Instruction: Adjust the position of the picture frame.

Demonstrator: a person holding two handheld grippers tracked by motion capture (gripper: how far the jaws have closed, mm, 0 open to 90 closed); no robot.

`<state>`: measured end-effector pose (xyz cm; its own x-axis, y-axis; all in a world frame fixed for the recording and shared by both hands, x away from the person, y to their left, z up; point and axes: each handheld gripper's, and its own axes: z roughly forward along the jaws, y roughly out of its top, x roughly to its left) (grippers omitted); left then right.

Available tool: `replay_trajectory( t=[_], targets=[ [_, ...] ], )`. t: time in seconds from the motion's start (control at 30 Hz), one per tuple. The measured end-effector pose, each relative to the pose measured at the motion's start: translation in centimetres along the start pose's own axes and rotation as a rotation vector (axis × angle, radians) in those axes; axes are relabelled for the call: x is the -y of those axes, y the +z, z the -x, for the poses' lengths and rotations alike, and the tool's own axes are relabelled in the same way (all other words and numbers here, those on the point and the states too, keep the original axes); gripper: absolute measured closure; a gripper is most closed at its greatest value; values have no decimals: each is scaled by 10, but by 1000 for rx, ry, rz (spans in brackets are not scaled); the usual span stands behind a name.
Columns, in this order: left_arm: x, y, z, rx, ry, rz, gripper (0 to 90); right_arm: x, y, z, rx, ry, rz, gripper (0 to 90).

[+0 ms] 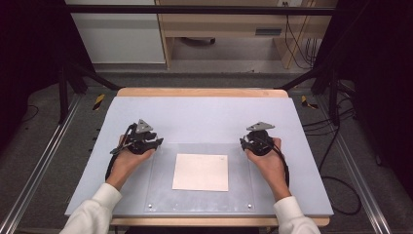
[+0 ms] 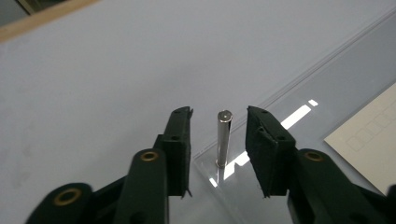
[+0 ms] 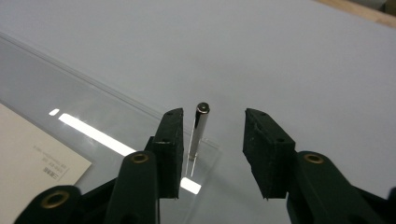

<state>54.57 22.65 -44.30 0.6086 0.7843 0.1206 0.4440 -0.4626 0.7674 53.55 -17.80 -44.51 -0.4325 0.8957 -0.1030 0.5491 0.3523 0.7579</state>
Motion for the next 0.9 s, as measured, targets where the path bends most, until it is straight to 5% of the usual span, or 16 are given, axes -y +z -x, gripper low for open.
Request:
replay_trajectory(
  t=[0.13, 0.4, 0.53, 0.9],
  targets=[
    [2, -4, 4, -18, -8, 46, 451, 4, -5, -1, 3, -50, 44, 563],
    [3, -7, 5, -28, -55, 78, 433, -3, 0, -5, -21, -36, 56, 720],
    [5, -8, 5, -34, -66, 79, 498, -4, 2, -6, -17, -17, 51, 839],
    [7, -7, 5, -22, -72, 67, 615, -4, 2, -6, -21, 6, 50, 849]
  ],
)
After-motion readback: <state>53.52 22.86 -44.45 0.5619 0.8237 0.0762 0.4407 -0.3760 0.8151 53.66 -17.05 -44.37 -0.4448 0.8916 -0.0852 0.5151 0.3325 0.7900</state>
